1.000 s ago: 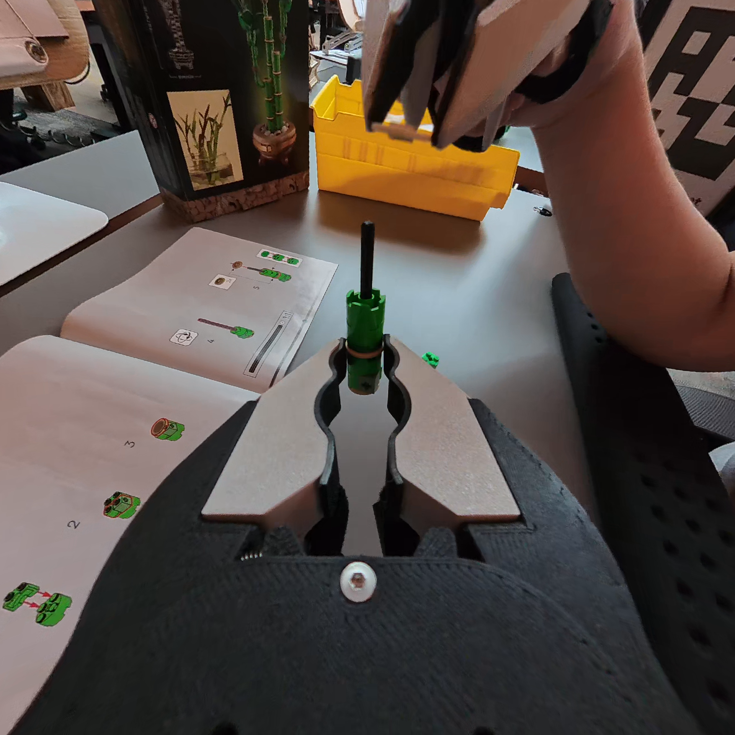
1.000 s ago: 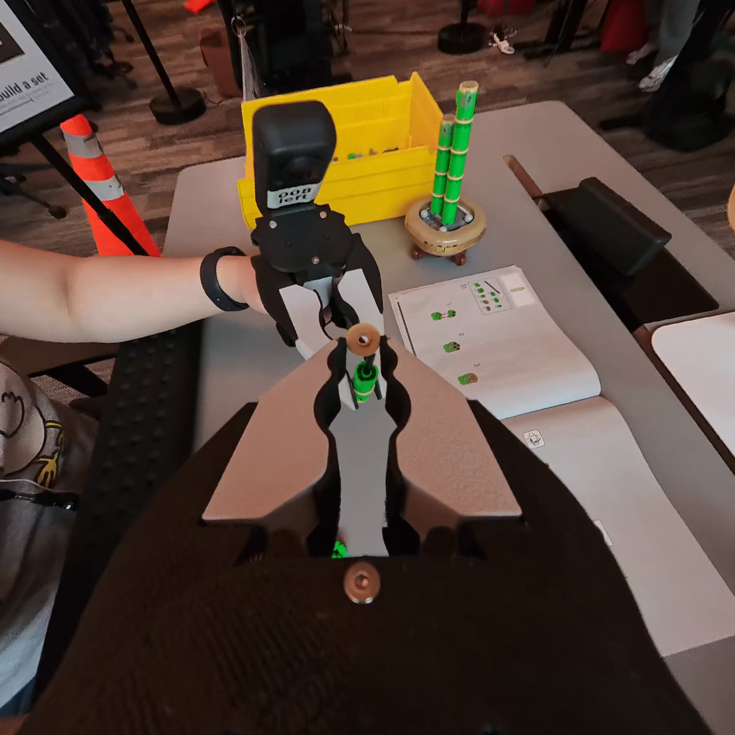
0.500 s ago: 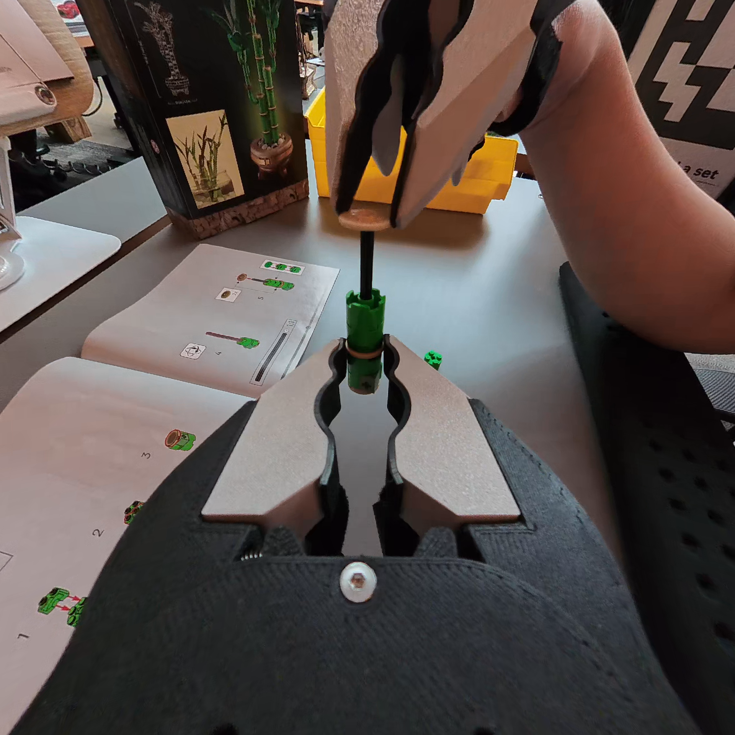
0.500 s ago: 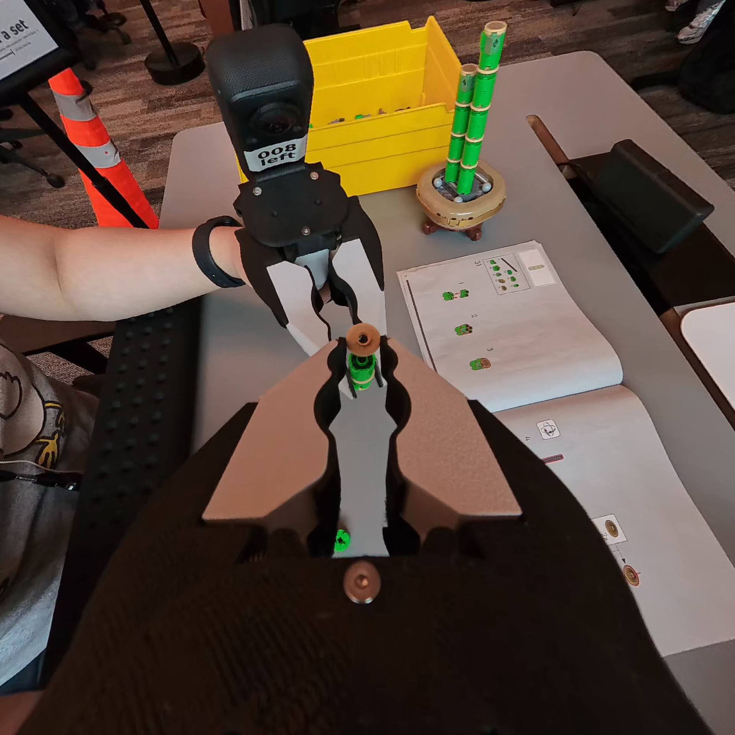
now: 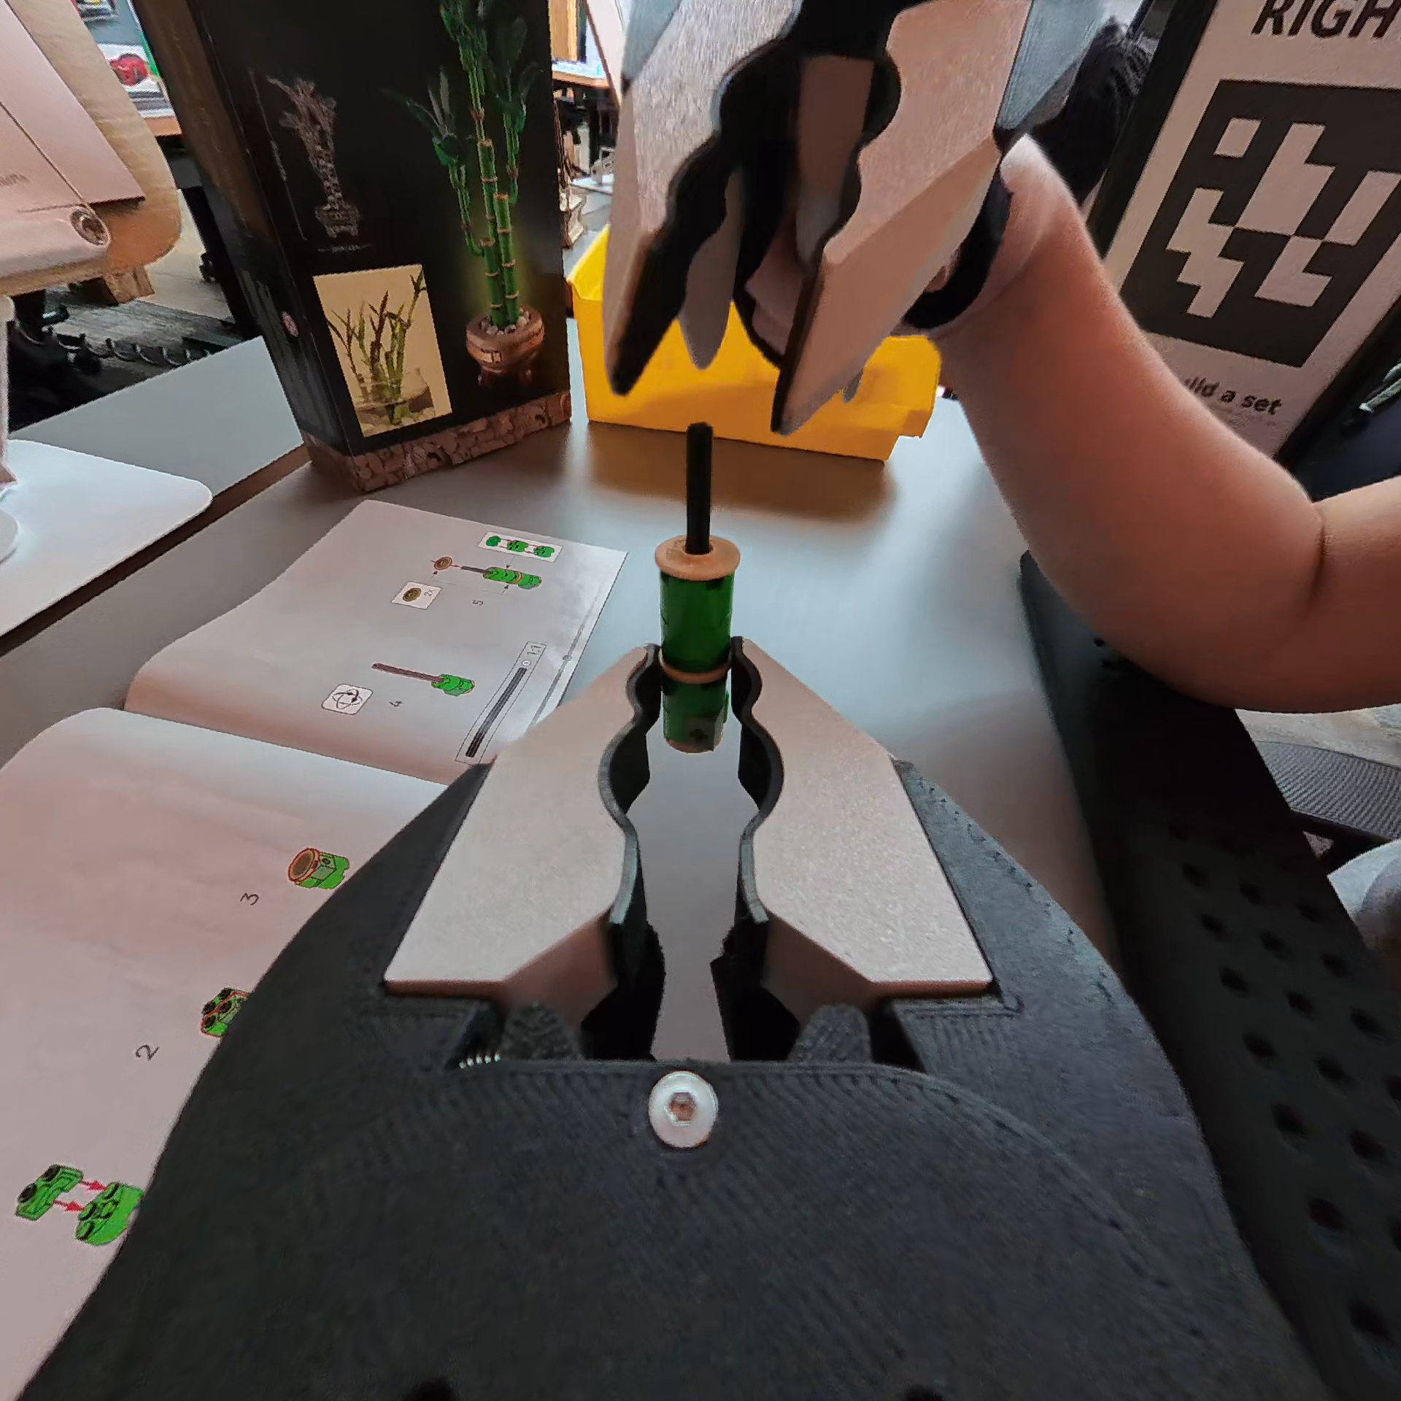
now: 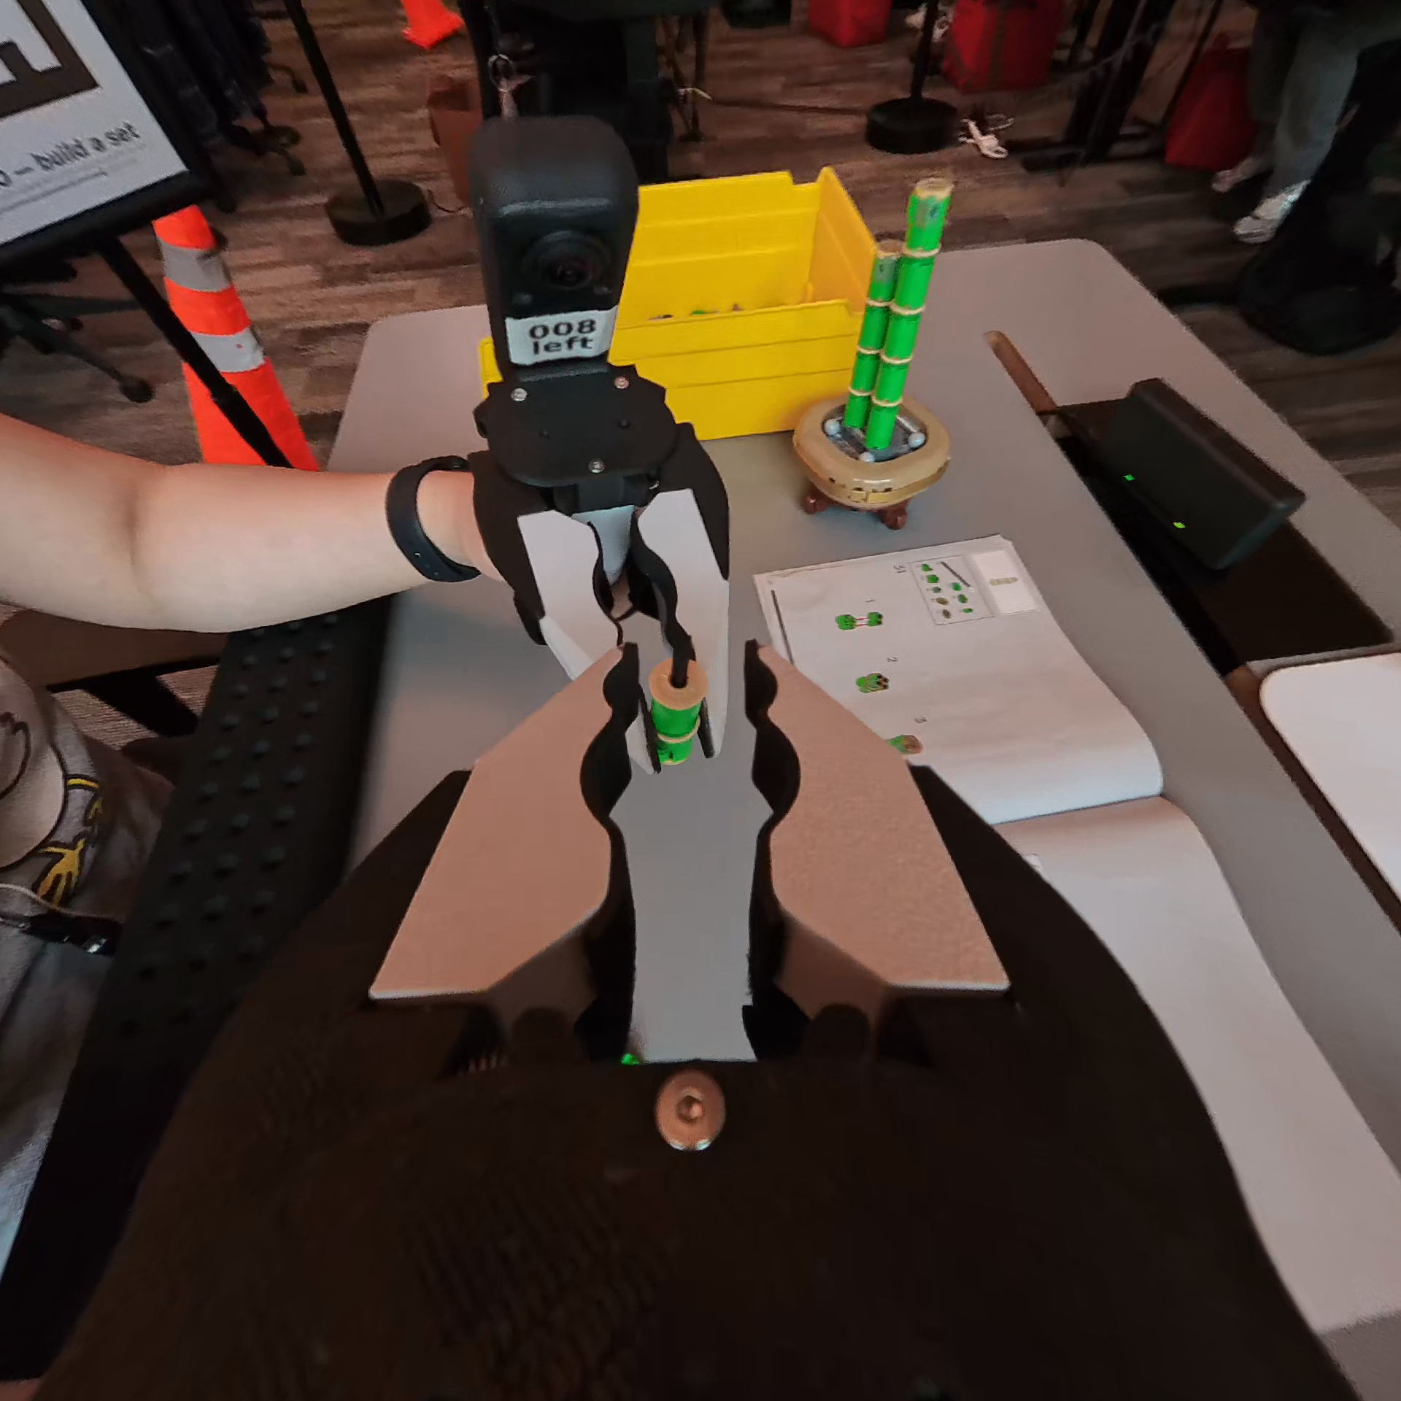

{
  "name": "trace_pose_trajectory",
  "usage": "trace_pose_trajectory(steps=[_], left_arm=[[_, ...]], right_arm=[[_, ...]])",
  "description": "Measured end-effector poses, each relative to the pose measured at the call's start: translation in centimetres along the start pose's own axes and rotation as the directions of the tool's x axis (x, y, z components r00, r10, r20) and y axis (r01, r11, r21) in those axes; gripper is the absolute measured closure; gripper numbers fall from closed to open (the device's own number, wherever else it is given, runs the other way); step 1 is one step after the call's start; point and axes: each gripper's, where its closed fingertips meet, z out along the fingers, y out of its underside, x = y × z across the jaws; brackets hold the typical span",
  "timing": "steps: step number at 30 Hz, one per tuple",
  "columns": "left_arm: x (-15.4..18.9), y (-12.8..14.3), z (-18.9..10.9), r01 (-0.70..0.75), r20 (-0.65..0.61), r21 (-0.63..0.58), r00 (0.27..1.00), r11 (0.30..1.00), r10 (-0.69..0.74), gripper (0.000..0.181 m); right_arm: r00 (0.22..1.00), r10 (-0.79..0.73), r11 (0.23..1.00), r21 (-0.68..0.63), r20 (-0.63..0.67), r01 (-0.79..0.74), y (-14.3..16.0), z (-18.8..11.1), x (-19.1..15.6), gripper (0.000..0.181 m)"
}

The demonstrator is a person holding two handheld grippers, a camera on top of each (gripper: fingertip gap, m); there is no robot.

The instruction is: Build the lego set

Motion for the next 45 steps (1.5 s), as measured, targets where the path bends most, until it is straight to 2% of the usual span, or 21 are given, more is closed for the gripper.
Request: trace_pose_trajectory(steps=[3, 5, 9, 11, 13, 17, 21, 32, 35, 43, 45], left_arm=[[0.1, -0.2, -0.1, 0.009, -0.007, 0.014, 1.000, 1.000, -0.009, 0.165], [0.1, -0.3, -0.2, 0.008, -0.005, 0.014, 1.000, 1.000, -0.007, 0.165], [0.0, -0.9, -0.3, -0.011, 0.006, 0.059, 1.000, 0.998, 0.010, 0.161], [-0.8, -1.4, -0.6, -0.006, 0.068, 0.085, 0.998, 0.996, 0.001, 0.116], [-1.3, -1.3, -0.9, -0.006, 0.101, 0.076, 0.995, 0.997, -0.002, 0.108], [-1.0, -0.9, -1.1, 0.026, 0.056, 0.059, 0.998, 0.998, -0.029, 0.128], [-1.0, 0.0, -0.6, 0.039, 0.035, 0.025, 0.999, 0.999, -0.040, 0.130], [-1.2, 2.4, 0.6, 0.052, 0.028, -0.076, 0.998, 0.996, -0.050, 0.132], [-1.3, 2.5, 0.6, 0.057, 0.029, -0.076, 0.998, 0.996, -0.055, 0.132], [-1.2, 2.5, 0.7, 0.052, 0.026, -0.079, 0.998, 0.995, -0.050, 0.133], [-1.2, 2.5, 0.6, 0.051, 0.027, -0.078, 0.998, 0.996, -0.049, 0.132]], right_arm=[[0.998, 0.023, 1.000, -0.012, 0.058, -0.022, 0.6, 1.3, -0.4, 0.156], [0.997, 0.018, 1.000, -0.009, 0.079, -0.018, 0.7, 1.7, -0.5, 0.175], [0.996, 0.006, 1.000, 0.030, 0.093, -0.008, 0.4, 1.1, -0.4, 0.178], [1.000, 0.019, 1.000, 0.008, 0.013, -0.019, 1.6, -1.2, 1.2, 0.178], [0.991, 0.080, 0.996, -0.036, -0.110, -0.084, 4.7, -4.8, 4.0, 0.178], [0.939, 0.277, 0.951, -0.084, -0.203, -0.299, 13.2, -10.3, 6.5, 0.178], [0.946, 0.222, 0.964, -0.095, -0.236, -0.250, 16.4, -12.3, 6.4, 0.178], [0.990, 0.131, 0.990, -0.051, -0.061, -0.134, 17.2, -10.2, 4.4, 0.178], [0.993, 0.099, 0.994, -0.040, -0.060, -0.101, 16.8, -10.1, 4.3, 0.177], [0.990, 0.139, 0.988, -0.062, -0.026, -0.141, 17.5, -9.8, 3.7, 0.177], [0.987, 0.158, 0.987, -0.038, -0.014, -0.158, 16.8, -9.8, 3.6, 0.163]])
